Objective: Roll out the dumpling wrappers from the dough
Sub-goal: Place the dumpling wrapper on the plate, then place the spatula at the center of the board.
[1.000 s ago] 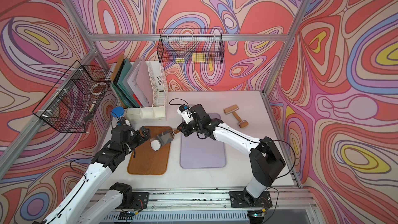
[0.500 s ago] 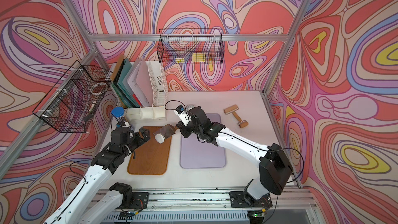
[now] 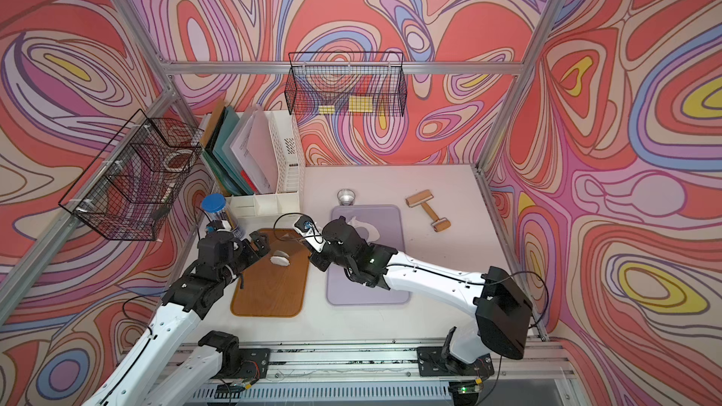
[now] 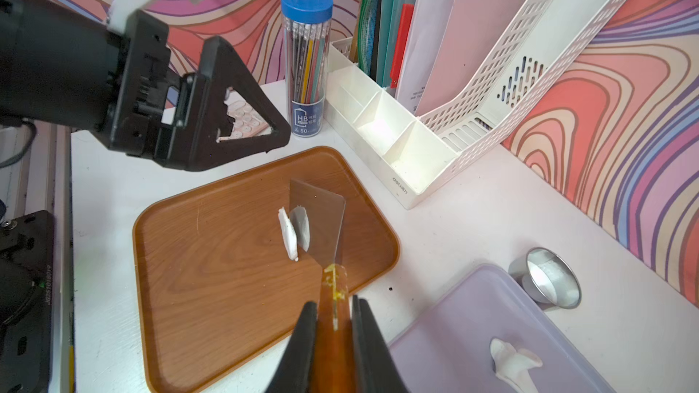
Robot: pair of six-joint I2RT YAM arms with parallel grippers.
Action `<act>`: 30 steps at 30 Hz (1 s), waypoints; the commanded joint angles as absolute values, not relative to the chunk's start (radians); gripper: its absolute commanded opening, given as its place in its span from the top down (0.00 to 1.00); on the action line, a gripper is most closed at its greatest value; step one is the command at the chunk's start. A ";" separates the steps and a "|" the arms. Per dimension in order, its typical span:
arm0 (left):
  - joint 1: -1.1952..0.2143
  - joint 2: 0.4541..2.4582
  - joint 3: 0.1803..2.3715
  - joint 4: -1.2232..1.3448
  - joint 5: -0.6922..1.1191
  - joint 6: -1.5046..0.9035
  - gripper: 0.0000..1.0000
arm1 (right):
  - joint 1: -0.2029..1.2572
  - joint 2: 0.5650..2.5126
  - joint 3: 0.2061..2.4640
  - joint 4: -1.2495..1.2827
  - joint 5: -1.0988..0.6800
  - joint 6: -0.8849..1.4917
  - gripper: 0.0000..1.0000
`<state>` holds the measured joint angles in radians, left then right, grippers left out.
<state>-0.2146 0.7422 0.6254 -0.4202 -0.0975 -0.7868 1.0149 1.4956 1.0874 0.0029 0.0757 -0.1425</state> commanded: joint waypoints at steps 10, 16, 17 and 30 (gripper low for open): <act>-0.207 0.775 0.614 -0.386 -0.061 -0.787 0.00 | 0.973 1.446 1.073 0.130 0.204 -0.052 1.00; -0.215 0.884 0.651 -0.367 0.050 -0.732 0.00 | 0.736 1.322 0.965 0.164 -0.018 0.265 1.00; -0.228 0.923 0.674 -0.378 0.062 -0.711 0.00 | 0.689 1.296 0.946 0.163 -0.055 0.325 1.00; -0.416 1.091 0.752 -0.321 -0.083 -0.616 0.00 | 0.001 0.924 0.568 0.123 -0.082 0.855 1.00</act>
<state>-0.4133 1.0912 0.7280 -0.3462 -0.0372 -0.6479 0.0742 0.9802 0.6128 0.1116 -0.1234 0.7013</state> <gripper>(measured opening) 0.997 0.181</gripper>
